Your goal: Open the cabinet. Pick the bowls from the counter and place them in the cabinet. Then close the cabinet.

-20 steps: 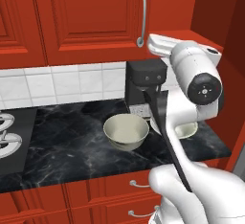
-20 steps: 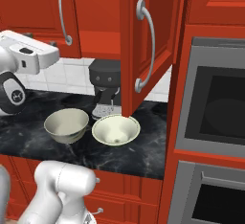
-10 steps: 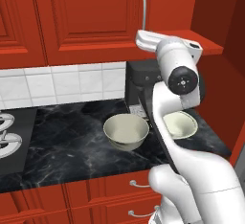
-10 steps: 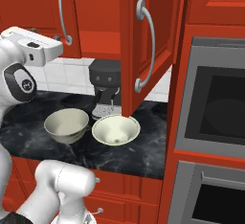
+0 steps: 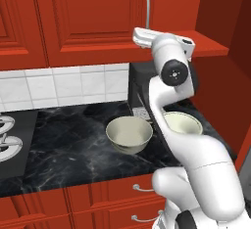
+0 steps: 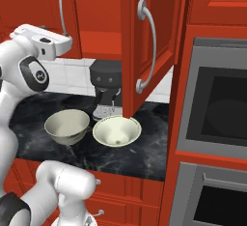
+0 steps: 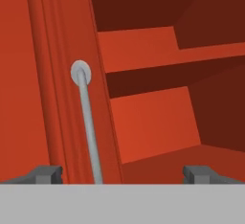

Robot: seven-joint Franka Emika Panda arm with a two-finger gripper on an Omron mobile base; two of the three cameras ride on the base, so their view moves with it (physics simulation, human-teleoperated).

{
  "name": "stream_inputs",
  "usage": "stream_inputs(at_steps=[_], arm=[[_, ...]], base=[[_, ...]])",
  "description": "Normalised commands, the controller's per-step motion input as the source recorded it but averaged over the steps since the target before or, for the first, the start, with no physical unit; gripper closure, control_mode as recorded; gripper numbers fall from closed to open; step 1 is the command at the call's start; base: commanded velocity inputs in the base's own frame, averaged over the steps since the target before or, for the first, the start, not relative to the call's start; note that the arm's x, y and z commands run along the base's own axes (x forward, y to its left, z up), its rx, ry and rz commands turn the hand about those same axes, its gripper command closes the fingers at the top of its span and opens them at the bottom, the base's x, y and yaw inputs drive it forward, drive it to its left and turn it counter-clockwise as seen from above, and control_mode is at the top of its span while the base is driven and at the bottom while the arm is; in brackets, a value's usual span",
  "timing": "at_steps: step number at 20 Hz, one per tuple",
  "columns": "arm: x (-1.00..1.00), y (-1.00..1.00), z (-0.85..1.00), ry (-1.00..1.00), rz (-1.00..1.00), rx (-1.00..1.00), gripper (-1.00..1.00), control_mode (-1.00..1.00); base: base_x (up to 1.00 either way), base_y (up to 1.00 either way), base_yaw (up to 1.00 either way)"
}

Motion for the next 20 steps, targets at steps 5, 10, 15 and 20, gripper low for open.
stream_inputs(at_steps=[5,10,15,20], arm=[[0.4,0.12,-0.08,0.0,0.0,0.0,-1.0,-1.0],[0.3,0.01,-0.04,0.0,0.0,0.0,-1.0,-1.0],[0.33,0.0,0.0,0.0,0.0,0.0,-1.0,-1.0],[0.37,0.0,-0.01,0.0,0.0,0.0,-1.0,-1.0]], base=[[0.0,0.0,0.0],[0.0,0.0,0.0],[0.0,0.0,0.0],[0.0,0.0,0.0]])
